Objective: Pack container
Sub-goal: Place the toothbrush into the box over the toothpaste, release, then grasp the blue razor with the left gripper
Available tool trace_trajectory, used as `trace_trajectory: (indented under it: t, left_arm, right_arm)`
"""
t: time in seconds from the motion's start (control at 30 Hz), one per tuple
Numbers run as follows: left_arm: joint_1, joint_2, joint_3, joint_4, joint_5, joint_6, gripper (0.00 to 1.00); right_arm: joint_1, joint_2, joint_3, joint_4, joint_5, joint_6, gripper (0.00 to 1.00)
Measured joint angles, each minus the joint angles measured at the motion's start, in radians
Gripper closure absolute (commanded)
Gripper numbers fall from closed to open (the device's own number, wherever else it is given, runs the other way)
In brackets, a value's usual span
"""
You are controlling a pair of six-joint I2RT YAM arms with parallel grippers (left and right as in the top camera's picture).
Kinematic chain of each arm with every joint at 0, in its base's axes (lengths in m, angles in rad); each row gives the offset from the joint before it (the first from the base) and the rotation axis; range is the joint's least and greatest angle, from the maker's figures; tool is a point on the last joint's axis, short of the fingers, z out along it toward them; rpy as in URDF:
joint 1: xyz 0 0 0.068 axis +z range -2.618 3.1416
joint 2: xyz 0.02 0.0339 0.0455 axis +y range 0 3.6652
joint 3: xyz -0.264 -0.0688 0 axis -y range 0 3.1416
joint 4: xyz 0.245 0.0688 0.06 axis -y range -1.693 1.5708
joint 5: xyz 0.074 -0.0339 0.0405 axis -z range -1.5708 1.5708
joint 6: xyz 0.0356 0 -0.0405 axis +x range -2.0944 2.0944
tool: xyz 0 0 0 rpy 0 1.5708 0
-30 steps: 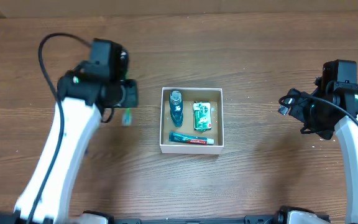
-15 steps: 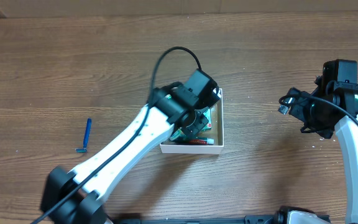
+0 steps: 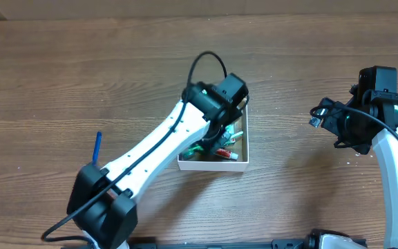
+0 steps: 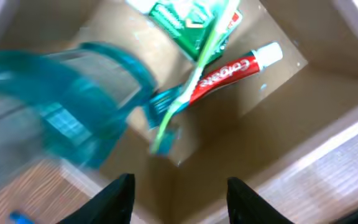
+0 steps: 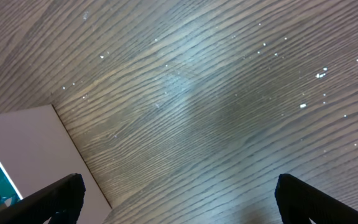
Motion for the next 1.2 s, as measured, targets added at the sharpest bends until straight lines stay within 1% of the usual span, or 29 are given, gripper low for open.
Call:
trace_trajectory:
  t: [0.03,0.1,0.13,0.2,0.23,0.27,0.33,0.4,0.43,0.47,0.57,0.6,0.67,0.77,0.93,1.03,1.07,1.1,1.13,1.17,1.2]
  left_arm:
    - [0.003,-0.020,0.048,-0.042,-0.016,-0.023,0.48]
    - [0.021,-0.082,0.080,-0.077,-0.044,-0.074,0.12]
    - [0.047,-0.141,0.087,-0.098,-0.074,-0.116,0.04]
    - [0.113,-0.229,0.095,-0.129,-0.121,-0.181,0.00]
    - [0.201,-0.294,0.099,-0.155,-0.159,-0.241,0.00]
    - [0.264,-0.320,0.100,-0.161,-0.168,-0.258,0.00]
    - [0.457,-0.354,0.099,-0.168,-0.175,-0.288,0.00]
    - [0.640,-0.359,0.067,-0.138,-0.159,-0.296,0.00]
    - [0.713,-0.358,0.030,-0.109,-0.145,-0.300,0.00]
    - [0.757,-0.359,-0.010,-0.071,-0.130,-0.303,0.00]
    - [0.920,-0.353,-0.243,0.119,-0.080,-0.308,0.00]
    - [0.953,-0.348,-0.311,0.172,-0.068,-0.309,0.00]
    - [0.983,-0.325,-0.420,0.264,-0.049,-0.310,0.00]
    - [0.984,-0.258,-0.512,0.360,-0.027,-0.309,0.00]
    - [0.984,-0.068,-0.534,0.414,-0.016,-0.309,0.00]
    - [0.984,-0.003,-0.535,0.436,-0.011,-0.309,0.00]
    - [0.984,0.006,-0.533,0.439,-0.002,-0.307,0.03]
    - [0.985,0.007,-0.533,0.446,0.004,-0.304,0.10]
    - [0.985,0.009,-0.533,0.454,0.015,-0.301,0.20]
    - [0.985,0.010,-0.533,0.457,0.026,-0.297,0.35]
    - [0.985,0.012,-0.533,0.458,0.037,-0.293,0.43]
  right_arm:
    - [0.000,0.000,0.000,0.000,0.000,0.000,0.00]
    - [0.000,0.000,0.000,0.000,0.000,-0.001,0.00]
    - [0.000,0.000,0.000,0.000,0.000,-0.001,0.00]
    - [0.000,0.000,0.000,0.000,0.000,-0.001,0.00]
    - [0.000,0.000,0.000,0.000,0.000,0.000,0.00]
    - [0.000,0.000,0.000,0.000,0.000,-0.001,0.00]
    - [0.000,0.000,0.000,0.000,0.000,-0.001,0.00]
    - [0.000,0.000,0.000,0.000,0.000,-0.001,0.00]
    - [0.000,0.000,0.000,0.000,0.000,-0.001,0.00]
    - [0.000,0.000,0.000,0.000,0.000,0.000,0.00]
    - [0.000,0.000,0.000,0.000,0.000,-0.001,0.00]
    - [0.000,0.000,-0.001,0.000,0.000,-0.001,0.00]
    - [0.000,0.000,-0.001,-0.001,0.000,-0.001,0.00]
    - [0.000,0.000,-0.001,-0.002,0.000,-0.001,0.00]
    - [0.000,0.000,-0.001,-0.003,0.000,-0.001,0.00]
    - [0.000,0.000,-0.001,-0.003,0.000,-0.001,0.00]
    - [0.000,0.000,-0.001,-0.003,0.000,-0.001,0.00]
    - [0.000,0.000,-0.001,-0.004,0.000,-0.001,0.00]
    - [0.000,0.000,-0.001,-0.004,0.000,-0.001,0.00]
    - [0.000,0.000,-0.001,-0.004,0.000,-0.001,0.00]
    - [0.000,0.000,-0.001,-0.003,0.000,-0.001,0.00]
